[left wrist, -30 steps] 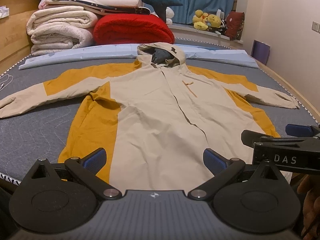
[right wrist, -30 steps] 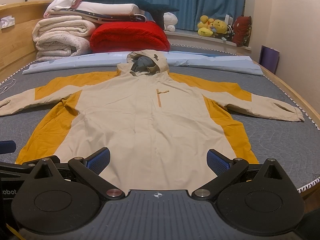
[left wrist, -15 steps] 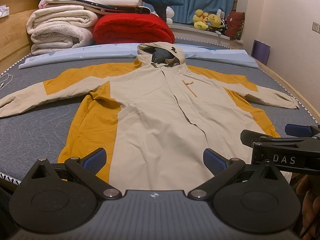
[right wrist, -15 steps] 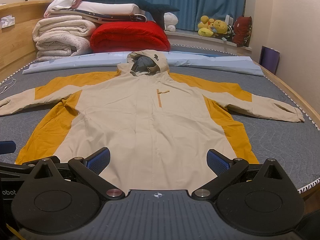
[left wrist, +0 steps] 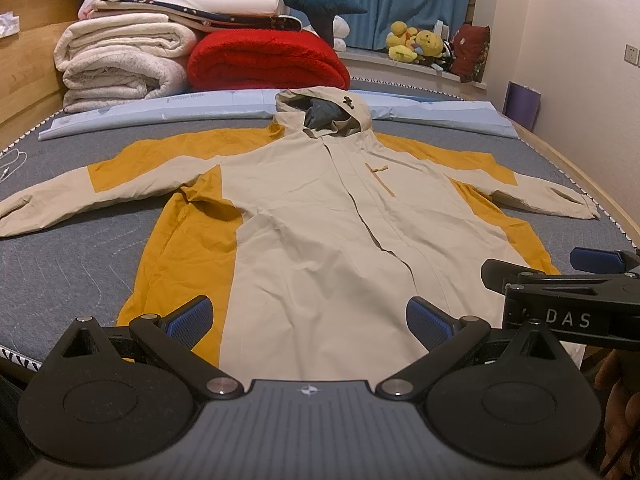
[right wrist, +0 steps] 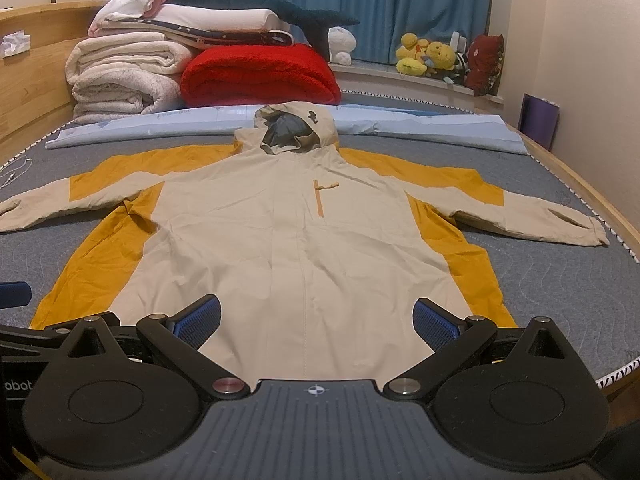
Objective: Fold large clothes
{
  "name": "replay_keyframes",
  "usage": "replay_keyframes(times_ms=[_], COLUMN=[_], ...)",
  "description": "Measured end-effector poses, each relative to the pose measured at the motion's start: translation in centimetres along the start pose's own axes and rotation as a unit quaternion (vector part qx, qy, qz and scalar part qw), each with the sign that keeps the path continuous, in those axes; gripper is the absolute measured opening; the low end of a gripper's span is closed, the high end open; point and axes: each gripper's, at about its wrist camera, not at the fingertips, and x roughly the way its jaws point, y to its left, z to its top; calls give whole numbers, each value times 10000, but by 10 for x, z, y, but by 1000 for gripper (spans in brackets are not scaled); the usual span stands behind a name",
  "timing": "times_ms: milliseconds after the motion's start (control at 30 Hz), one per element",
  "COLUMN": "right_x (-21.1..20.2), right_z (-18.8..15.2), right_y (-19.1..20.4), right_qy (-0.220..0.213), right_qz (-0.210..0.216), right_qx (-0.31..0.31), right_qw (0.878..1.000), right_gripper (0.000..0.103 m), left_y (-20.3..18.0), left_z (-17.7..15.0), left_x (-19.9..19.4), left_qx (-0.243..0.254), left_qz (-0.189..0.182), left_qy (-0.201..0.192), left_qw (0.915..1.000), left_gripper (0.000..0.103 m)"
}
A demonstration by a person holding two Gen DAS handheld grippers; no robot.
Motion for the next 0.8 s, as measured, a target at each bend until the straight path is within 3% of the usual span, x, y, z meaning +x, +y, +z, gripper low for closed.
replay_keyframes(times_ms=[200, 300, 367, 467, 633, 800], right_x=[-10, -16, -18, -15, -7, -3], right_z=[6, 9, 12, 15, 24, 39], right_y=[0, -2, -6, -13, -24, -41], right_qy=[-662, -1122, -1312, -1368, -1319, -1309], right_qz=[-109, -236, -322, -397, -423, -426], right_qx=[132, 188, 203, 273, 360, 428], right_qw=[9977, 9932, 9906, 9894, 9897, 9896], right_gripper=[96, 96, 96, 96, 96, 93], left_y=[-1, -1, 0, 4, 17, 35], left_z=[5, 14, 24, 47, 101, 162], left_x=[-10, -17, -19, -20, 0, 46], left_qx=[-37, -38, 8, 27, 22, 157], left_qz=[53, 29, -11, -121, -90, -83], left_qy=[-445, -750, -770, -779, -937, -1166], left_qw=[9990, 9972, 9970, 9969, 9956, 9930], left_gripper=[101, 91, 76, 63, 56, 55])
